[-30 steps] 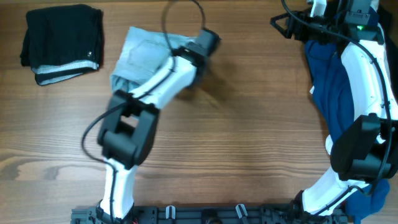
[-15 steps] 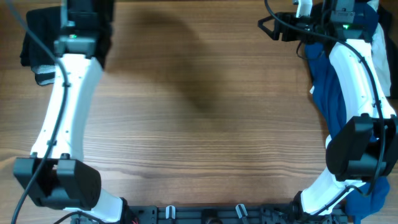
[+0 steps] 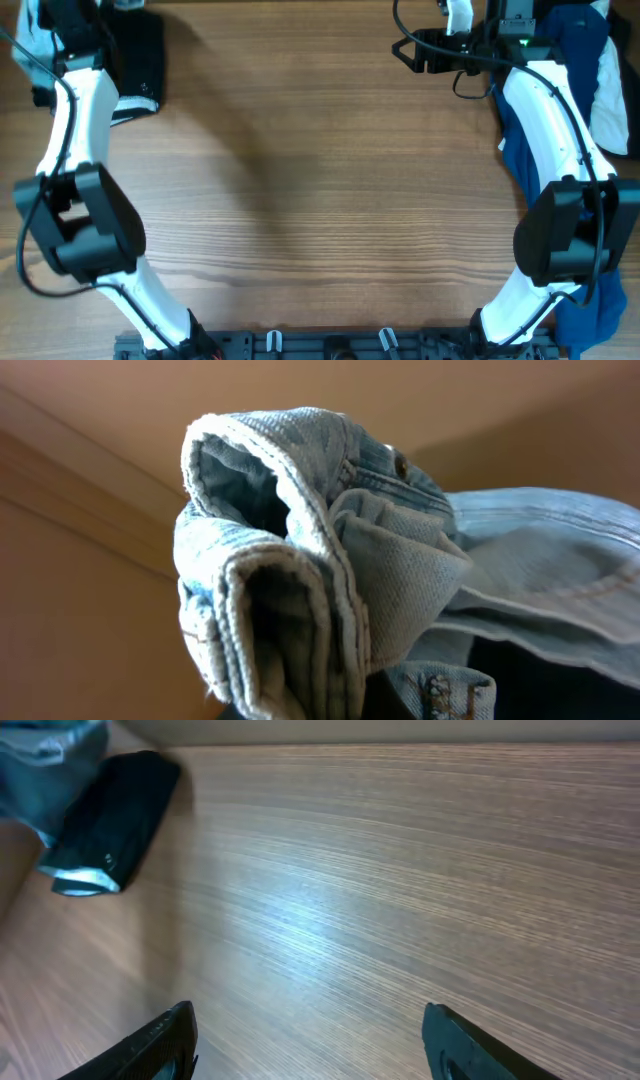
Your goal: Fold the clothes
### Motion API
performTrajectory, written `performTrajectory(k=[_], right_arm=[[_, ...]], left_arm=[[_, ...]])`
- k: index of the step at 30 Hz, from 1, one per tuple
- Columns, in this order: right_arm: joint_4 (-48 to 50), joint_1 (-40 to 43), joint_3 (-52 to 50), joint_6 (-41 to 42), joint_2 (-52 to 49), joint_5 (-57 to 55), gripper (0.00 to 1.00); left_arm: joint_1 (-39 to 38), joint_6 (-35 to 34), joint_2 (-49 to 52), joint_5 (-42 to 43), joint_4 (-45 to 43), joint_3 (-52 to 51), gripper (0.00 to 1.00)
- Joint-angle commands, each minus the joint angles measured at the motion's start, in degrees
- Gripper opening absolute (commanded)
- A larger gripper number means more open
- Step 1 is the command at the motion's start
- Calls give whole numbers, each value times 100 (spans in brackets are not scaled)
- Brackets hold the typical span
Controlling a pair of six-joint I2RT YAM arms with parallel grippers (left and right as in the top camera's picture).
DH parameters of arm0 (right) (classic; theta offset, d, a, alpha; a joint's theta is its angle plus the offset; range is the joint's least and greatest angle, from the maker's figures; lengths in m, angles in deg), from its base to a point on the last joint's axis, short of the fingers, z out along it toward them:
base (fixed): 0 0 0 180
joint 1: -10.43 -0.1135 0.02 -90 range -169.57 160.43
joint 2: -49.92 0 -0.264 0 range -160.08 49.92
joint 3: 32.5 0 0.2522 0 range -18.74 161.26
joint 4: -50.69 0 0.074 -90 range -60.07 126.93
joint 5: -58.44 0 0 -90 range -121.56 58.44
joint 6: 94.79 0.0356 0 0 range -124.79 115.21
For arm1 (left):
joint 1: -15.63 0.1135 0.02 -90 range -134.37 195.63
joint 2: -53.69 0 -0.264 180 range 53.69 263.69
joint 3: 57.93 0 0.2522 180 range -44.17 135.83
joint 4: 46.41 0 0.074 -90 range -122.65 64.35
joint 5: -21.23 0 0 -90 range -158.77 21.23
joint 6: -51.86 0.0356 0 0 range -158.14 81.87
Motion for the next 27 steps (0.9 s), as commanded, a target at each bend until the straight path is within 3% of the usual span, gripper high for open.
performTrajectory(k=[1,10,13,15,18,20,21,22,23,25,27], right_arm=[[-7,-7,-46,-107,-144,-273,73],[13,-7,-46,-96,-407,-284,73],[61,-24,-46,-98,-411,-286,73],[83,-24,-46,-98,-409,-286,73],[57,-24,-46,-98,-409,-286,73],[76,-39,-46,-98,-409,-286,73],[79,-42,-46,-96,-411,-284,73],[76,-39,-46,-70,-409,-284,73],[74,-39,-46,-57,-409,-284,73],[76,-39,-46,-57,-409,-284,73],[74,-42,-46,-57,-409,-284,73]], left_arm=[[313,216,37,-42,-282,177,4],[566,214,70,-382,-1021,284,4],[498,35,79,140,-208,284,4],[422,-682,155,667,518,284,4],[326,-1209,284,1523,1224,284,4],[96,-1692,437,2181,1851,284,19],[-7,-1786,452,2391,2059,284,39],[-129,-1781,459,2608,2288,284,77],[-240,-1784,459,2728,2404,284,100],[-542,-1786,417,2719,2306,286,100],[-697,-2214,256,2564,2184,398,100]])
